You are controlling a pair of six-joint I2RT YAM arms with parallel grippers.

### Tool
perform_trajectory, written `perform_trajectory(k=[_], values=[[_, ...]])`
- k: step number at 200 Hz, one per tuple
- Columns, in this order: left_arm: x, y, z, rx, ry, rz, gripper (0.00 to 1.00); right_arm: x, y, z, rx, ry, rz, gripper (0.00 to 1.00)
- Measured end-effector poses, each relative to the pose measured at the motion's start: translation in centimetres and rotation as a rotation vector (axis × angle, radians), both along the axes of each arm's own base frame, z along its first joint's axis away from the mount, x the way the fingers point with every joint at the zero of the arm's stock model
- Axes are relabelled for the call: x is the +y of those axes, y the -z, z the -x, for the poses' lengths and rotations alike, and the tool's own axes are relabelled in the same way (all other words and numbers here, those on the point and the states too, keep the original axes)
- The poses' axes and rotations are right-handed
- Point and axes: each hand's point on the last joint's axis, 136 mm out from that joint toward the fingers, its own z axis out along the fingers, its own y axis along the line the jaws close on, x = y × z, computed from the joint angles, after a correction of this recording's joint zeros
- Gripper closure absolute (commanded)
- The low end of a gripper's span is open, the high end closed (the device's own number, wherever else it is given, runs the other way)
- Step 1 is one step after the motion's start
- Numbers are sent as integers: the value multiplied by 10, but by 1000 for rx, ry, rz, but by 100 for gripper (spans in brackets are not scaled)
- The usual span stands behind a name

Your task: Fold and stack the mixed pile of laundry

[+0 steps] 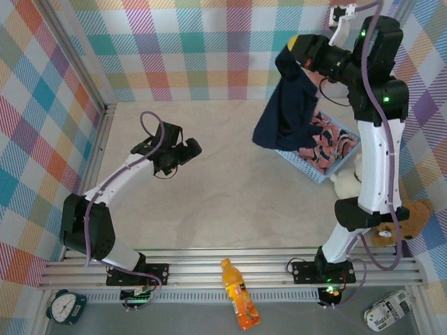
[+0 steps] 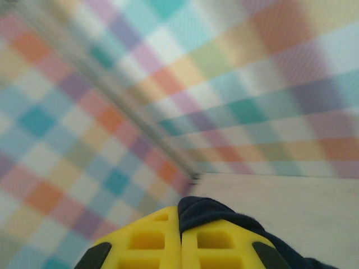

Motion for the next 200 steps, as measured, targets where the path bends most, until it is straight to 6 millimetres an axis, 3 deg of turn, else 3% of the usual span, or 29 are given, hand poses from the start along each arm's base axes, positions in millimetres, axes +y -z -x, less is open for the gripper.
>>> perform_trajectory(k=[13,30,42,58,76,91,108,119,138,157,176,200], values=[[5,-6,2,-11,-15,-13,0,20,-17,16,-20,-110,-68,100],[12,-17,4,-39,-32,-15,0,40,-21,22,-5,-206,-113,100],[17,-26,7,-63,-43,-12,0,52,-12,18,31,-238,-119,100],[30,-33,10,-81,-73,-27,0,62,20,-2,114,-238,-105,100],[50,-35,16,-74,-115,-55,0,67,84,-39,261,-172,-59,100],[63,-32,18,-58,-131,-82,0,65,162,-78,411,-67,26,99],[67,-28,21,-35,-107,-102,0,55,257,-106,588,47,149,50],[61,-27,22,-30,-66,-88,1,46,319,-110,716,102,238,40],[47,-23,23,-23,10,-51,1,27,406,-92,917,165,387,30],[37,-8,25,1,73,-30,2,10,455,-55,1044,200,498,28],[30,16,25,55,127,-36,6,5,465,-17,1086,206,565,27],[22,47,17,106,169,-44,8,25,444,22,1017,161,600,27]])
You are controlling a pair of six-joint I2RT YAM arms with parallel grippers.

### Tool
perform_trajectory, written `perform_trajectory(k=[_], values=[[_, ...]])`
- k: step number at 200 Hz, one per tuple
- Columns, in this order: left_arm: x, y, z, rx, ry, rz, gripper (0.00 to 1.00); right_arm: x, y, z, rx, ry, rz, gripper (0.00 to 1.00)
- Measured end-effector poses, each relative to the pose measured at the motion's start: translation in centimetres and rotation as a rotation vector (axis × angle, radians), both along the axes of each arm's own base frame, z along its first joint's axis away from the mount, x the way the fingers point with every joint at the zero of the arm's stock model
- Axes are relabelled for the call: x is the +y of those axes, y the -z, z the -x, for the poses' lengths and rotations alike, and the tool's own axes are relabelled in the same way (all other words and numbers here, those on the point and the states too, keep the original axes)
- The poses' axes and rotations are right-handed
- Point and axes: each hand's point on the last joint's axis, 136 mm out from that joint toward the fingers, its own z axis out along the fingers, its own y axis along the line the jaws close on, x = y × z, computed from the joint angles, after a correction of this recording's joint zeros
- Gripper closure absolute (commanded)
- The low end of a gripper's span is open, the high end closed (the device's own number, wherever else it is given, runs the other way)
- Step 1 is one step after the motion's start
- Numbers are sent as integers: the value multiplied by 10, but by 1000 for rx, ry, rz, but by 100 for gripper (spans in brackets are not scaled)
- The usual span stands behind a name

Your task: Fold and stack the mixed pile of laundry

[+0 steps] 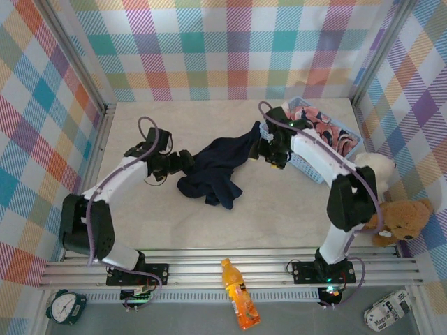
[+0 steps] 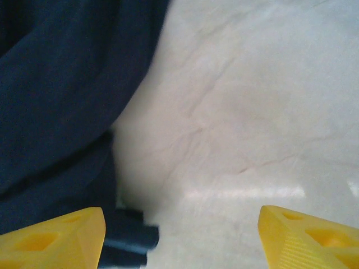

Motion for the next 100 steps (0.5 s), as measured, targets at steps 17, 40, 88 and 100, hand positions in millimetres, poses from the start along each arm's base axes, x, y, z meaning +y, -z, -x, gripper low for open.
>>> perform_trajectory(k=[17,40,88,100], values=[[-1,20,-6,33,1,-12,7,32,-5,27,-26,-93,-18,26],[-4,39,-21,65,-23,-13,7,79,21,65,-2,-237,-15,25],[-25,47,-80,13,-82,70,67,120,87,76,57,-344,56,90],[-29,50,-88,10,-83,84,100,118,93,65,42,-327,98,100]])
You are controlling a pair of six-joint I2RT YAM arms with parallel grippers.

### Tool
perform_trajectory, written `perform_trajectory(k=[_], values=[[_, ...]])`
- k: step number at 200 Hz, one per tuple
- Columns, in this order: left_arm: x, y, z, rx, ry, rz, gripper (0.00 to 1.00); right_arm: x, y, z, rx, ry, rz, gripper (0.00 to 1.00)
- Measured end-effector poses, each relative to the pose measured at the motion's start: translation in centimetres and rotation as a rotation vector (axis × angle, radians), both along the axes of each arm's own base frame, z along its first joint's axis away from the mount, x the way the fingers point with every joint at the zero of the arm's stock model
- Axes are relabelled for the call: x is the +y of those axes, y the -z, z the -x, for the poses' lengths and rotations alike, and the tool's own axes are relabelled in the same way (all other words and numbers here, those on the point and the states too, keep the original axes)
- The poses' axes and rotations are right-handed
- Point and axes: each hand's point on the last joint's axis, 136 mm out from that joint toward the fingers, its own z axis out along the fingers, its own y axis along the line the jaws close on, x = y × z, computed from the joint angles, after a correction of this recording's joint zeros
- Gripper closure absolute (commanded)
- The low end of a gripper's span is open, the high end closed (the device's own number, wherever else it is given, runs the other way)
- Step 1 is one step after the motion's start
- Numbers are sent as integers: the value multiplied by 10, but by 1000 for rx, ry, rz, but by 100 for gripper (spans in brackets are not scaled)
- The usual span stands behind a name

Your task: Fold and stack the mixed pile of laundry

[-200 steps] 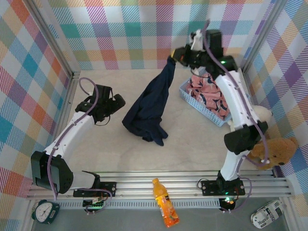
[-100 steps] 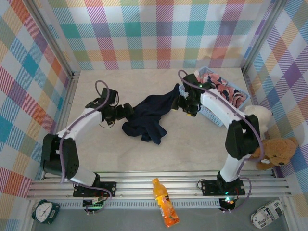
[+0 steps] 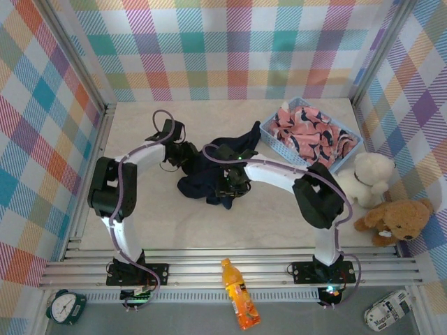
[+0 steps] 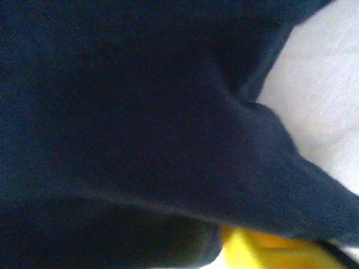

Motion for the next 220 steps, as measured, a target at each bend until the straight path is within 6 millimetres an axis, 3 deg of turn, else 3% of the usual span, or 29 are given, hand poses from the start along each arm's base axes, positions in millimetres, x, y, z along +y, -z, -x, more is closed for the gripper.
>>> perform_trajectory(k=[31,45,59,77,93,109,135,151,165,178,186,199,220], values=[[2,2,-4,6,-18,6,100,-22,-15,-15,-78,41,89,100],[6,-6,-2,2,-26,0,100,-40,-33,-20,-113,68,112,100],[14,-26,1,-17,-40,1,100,-61,-61,-26,-162,100,112,100],[29,-73,2,-83,-70,21,100,-95,-108,-41,-239,174,66,100],[45,-135,-7,-195,-103,53,100,-126,-158,-63,-323,255,-10,100],[58,-200,-15,-321,-124,88,100,-143,-211,-84,-424,288,-82,100],[69,-287,-11,-498,-136,122,100,-141,-296,-95,-599,243,-174,100],[75,-318,-1,-567,-147,121,100,-136,-324,-88,-667,213,-216,99],[78,-331,10,-600,-154,114,100,-139,-319,-81,-669,209,-220,82],[81,-329,17,-601,-161,98,100,-141,-292,-78,-612,215,-200,42],[86,-318,19,-583,-178,81,100,-145,-264,-78,-549,232,-166,28],[91,-281,22,-509,-196,62,100,-151,-208,-81,-421,268,-83,25],[88,-181,34,-291,-202,58,100,-160,-113,-76,-190,314,79,20]])
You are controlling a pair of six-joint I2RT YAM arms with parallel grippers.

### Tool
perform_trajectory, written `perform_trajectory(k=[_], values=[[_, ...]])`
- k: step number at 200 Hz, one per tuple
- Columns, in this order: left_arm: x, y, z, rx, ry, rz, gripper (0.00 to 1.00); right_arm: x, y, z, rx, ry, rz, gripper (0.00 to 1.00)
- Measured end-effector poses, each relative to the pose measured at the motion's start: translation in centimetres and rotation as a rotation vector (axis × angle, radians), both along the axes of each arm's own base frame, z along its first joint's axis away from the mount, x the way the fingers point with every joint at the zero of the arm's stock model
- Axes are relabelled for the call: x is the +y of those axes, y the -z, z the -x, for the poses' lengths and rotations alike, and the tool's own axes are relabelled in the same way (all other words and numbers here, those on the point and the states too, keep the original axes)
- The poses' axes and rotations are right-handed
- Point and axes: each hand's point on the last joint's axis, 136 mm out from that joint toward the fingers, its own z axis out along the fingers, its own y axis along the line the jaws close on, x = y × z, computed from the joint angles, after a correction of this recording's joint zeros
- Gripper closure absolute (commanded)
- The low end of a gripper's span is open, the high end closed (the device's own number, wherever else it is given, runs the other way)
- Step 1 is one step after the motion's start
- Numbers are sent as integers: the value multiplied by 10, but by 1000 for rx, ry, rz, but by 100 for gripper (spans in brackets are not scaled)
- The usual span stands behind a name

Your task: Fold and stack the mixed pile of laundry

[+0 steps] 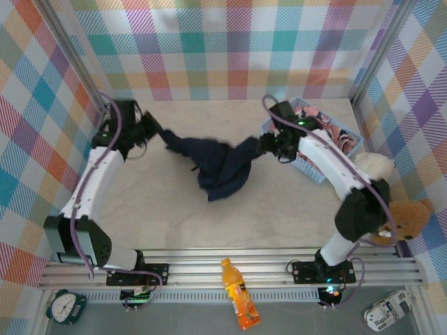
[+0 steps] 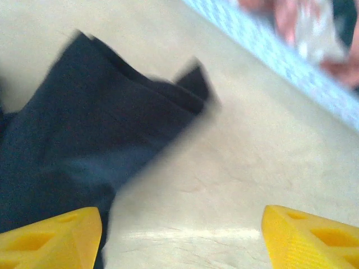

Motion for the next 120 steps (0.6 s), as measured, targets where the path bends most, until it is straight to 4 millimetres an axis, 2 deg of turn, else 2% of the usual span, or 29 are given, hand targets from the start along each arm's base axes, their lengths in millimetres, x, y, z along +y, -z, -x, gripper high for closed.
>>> perform_trajectory(k=[8,19,27,36,46,60,79,100,120], values=[[-5,44,11,106,7,11,100,-1,28,10,76,1,40,18],[-8,97,31,243,11,14,100,5,49,27,139,-27,84,17],[-11,122,45,316,12,12,100,16,53,39,157,-67,100,16],[-14,138,57,369,17,10,100,38,51,51,148,-134,101,16],[-17,141,61,385,25,10,100,63,45,59,124,-202,86,15],[-19,135,56,362,30,14,100,103,37,70,94,-303,56,15],[-20,124,47,328,31,17,100,155,40,78,69,-434,24,15],[-18,115,37,302,25,4,100,198,65,90,60,-568,36,18],[-8,116,28,302,7,-5,100,215,97,109,83,-674,84,20]])
